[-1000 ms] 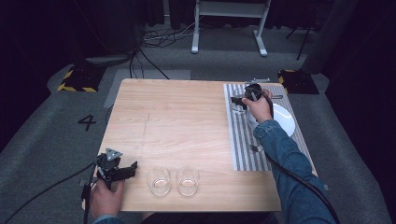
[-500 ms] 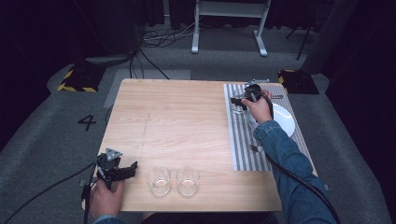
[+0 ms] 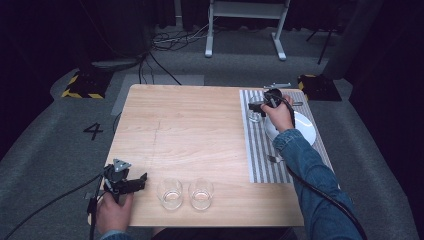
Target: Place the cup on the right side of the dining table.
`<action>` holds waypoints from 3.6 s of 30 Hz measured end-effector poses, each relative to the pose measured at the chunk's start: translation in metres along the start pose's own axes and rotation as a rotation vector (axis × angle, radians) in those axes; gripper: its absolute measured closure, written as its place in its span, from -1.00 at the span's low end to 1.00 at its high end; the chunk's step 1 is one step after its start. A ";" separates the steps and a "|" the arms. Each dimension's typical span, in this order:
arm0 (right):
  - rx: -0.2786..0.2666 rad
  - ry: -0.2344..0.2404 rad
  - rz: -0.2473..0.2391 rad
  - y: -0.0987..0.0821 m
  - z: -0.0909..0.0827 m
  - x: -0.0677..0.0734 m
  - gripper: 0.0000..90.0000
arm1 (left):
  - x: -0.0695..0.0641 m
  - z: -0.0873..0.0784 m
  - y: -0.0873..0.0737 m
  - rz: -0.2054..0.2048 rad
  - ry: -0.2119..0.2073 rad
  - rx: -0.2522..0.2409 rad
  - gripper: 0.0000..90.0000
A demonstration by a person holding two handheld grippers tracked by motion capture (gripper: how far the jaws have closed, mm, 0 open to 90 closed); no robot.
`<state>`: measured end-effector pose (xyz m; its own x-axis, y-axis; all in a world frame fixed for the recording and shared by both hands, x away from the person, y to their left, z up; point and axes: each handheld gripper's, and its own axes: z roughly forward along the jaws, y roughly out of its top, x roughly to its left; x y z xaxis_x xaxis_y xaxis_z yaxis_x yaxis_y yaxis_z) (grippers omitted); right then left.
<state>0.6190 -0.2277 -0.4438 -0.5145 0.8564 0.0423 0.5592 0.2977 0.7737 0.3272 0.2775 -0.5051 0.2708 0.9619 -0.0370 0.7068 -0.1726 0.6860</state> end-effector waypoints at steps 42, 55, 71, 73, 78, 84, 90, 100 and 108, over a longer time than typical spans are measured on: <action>0.085 0.076 -0.110 -0.032 -0.141 0.015 -0.65 | 0.000 0.000 0.000 -0.001 0.001 0.001 -0.71; 0.100 0.104 -0.127 -0.058 -0.191 0.007 -0.65 | 0.000 0.000 0.000 -0.001 0.001 -0.001 -0.71; 0.077 0.108 -0.142 -0.087 -0.238 -0.002 -0.64 | 0.000 0.000 0.000 0.000 -0.001 0.001 -0.71; 0.087 0.113 -0.154 -0.091 -0.241 -0.001 -0.63 | 0.000 0.000 0.000 -0.001 -0.001 0.001 -0.71; 0.137 0.130 -0.216 -0.104 -0.246 0.002 -0.62 | 0.000 0.000 0.000 -0.002 -0.001 0.001 -0.71; 0.135 0.144 -0.203 -0.126 -0.249 0.006 -0.62 | 0.000 0.000 0.000 -0.001 -0.001 0.001 -0.71; 0.123 0.153 -0.186 -0.148 -0.249 0.007 -0.60 | 0.000 0.000 0.000 -0.001 -0.001 0.001 -0.71; 0.100 0.166 -0.147 -0.187 -0.249 0.011 -0.60 | 0.000 0.000 0.000 -0.001 0.000 0.001 -0.71; 0.095 0.166 -0.130 -0.212 -0.244 0.017 -0.61 | 0.000 0.001 0.001 -0.001 0.001 0.001 -0.71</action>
<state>0.3329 -0.3795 -0.4530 -0.6816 0.7296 0.0551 0.5356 0.4462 0.7170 0.3285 0.2777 -0.5049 0.2693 0.9624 -0.0366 0.7079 -0.1720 0.6850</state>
